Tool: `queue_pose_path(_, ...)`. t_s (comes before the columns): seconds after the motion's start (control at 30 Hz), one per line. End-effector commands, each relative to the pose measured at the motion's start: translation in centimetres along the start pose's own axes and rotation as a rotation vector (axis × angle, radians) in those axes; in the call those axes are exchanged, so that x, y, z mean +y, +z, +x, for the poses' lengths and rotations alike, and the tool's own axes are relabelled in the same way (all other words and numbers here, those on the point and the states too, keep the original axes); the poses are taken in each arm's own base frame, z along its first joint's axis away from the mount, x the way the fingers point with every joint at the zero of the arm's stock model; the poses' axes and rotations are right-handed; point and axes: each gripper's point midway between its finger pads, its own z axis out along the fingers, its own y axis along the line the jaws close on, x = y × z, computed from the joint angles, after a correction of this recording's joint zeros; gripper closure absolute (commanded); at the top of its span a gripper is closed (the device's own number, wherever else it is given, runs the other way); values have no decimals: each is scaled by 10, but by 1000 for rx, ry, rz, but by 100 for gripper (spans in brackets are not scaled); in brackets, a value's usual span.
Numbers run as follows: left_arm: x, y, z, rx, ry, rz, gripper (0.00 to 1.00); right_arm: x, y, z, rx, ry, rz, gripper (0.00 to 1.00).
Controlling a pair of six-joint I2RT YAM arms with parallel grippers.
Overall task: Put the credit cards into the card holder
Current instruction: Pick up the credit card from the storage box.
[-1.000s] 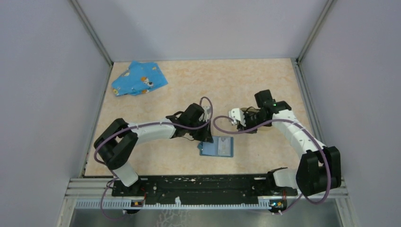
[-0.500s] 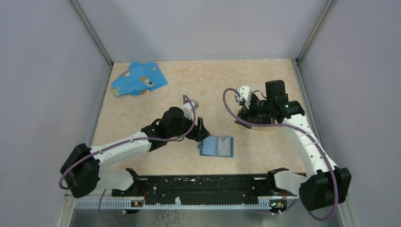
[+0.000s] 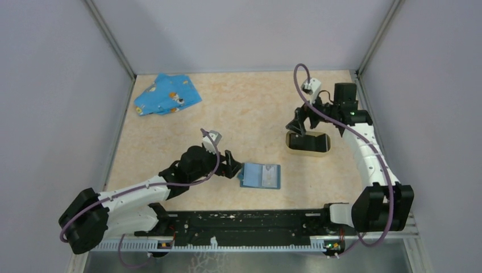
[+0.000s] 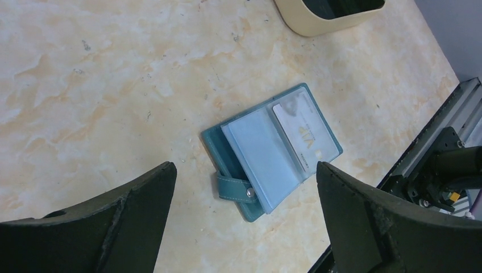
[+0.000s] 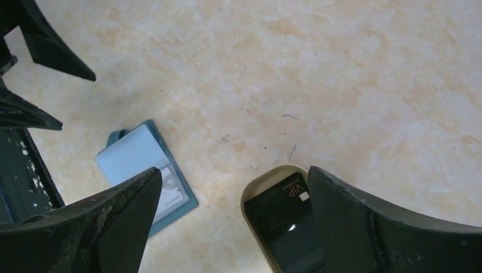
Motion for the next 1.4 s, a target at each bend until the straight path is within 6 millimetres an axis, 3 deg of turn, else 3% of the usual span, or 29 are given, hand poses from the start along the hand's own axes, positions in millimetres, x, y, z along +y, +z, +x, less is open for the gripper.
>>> queue_pose_path(0.0,-14,-8,-15,-133,-44,95,1,-31,-26,-30,-160,68,95,2)
queue_pose_path(0.07,-14,-11,-11,-136,-51,106,1,-43,-30,-28,-195,118,171,2)
queue_pose_path(0.13,-13,-13,-8,-137,-54,108,1,-50,-27,-13,-179,192,218,2)
queue_pose_path(0.23,-16,-14,-3,-121,-58,132,1,-52,-18,4,-126,226,194,2)
queue_pose_path(0.33,-17,-14,4,-98,-64,148,1,-67,-12,15,-63,275,225,2)
queue_pose_path(0.47,-18,-15,11,-95,-88,171,1,-87,-7,47,-6,360,339,4)
queue_pose_path(0.67,-19,-17,15,-110,-118,194,3,-107,-5,90,133,436,452,30)
queue_pose_path(0.83,-17,-17,20,-104,-136,193,4,-121,-29,107,259,383,575,42)
queue_pose_path(1.0,-19,-18,21,-96,-135,203,4,-118,-52,111,228,477,547,58)
queue_pose_path(1.13,-19,-18,22,-99,-135,206,4,-112,-54,135,250,523,512,58)
queue_pose_path(1.37,-20,-20,23,-105,-144,222,4,-118,-51,149,266,559,517,58)
